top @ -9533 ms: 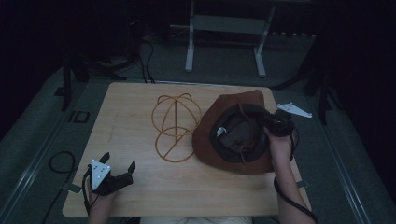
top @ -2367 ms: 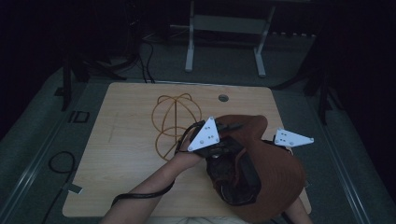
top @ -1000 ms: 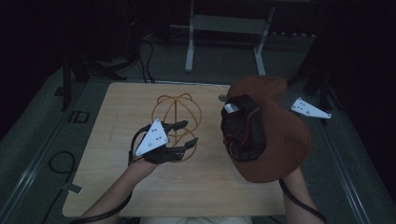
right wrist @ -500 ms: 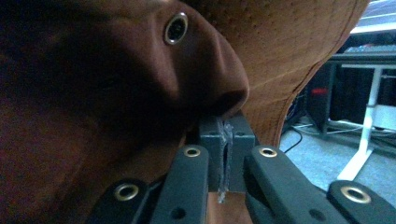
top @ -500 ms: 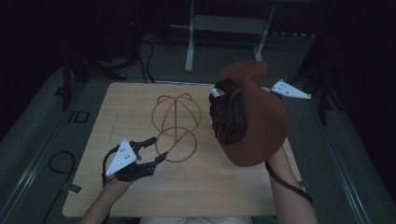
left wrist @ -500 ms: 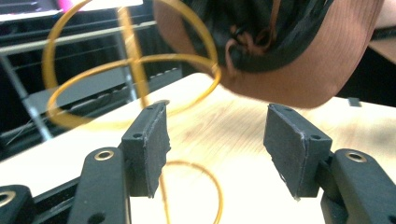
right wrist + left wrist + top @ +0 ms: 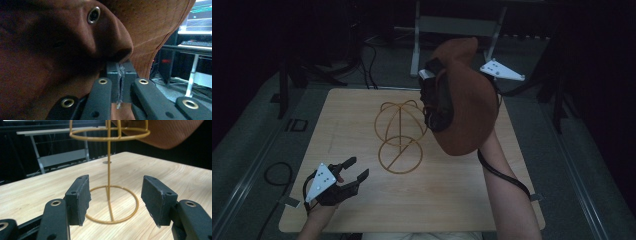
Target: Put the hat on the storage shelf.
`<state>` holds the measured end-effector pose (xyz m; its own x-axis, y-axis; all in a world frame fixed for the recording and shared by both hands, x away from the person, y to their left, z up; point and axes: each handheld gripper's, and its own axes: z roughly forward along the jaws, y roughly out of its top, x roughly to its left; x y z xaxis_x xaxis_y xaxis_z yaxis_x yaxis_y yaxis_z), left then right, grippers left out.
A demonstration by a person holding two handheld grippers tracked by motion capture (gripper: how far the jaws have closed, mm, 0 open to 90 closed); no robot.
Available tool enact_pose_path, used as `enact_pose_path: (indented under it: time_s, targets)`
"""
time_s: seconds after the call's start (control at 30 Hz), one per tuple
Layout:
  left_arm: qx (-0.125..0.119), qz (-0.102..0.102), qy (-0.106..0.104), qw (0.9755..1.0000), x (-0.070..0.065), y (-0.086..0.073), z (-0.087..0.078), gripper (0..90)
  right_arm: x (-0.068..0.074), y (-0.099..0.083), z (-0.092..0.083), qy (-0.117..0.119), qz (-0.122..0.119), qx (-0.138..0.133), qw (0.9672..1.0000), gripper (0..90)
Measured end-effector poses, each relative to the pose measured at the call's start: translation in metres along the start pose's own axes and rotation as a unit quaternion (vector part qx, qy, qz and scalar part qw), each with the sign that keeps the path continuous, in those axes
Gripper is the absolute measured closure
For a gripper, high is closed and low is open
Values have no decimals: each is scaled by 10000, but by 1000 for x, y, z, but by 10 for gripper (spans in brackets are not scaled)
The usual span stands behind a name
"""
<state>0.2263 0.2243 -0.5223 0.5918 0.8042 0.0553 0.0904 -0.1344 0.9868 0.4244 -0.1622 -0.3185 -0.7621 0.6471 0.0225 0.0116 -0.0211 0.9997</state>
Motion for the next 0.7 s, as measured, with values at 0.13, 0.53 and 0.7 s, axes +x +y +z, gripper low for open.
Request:
enact_pose_path:
  time_s: [0.13,0.53,0.7]
  targets:
    - [0,-67,52,10000,2,-5,-2,408,21,-6,29,302,154,92,9994,881]
    - [-79,-222,203,9995,10,-9,-5,408,62,-27,69,948,-4,656,9933,872]
    - [-47,-221,195,9996,10,-11,-4,408,73,-39,81,1009,-194,1043,9892,864]
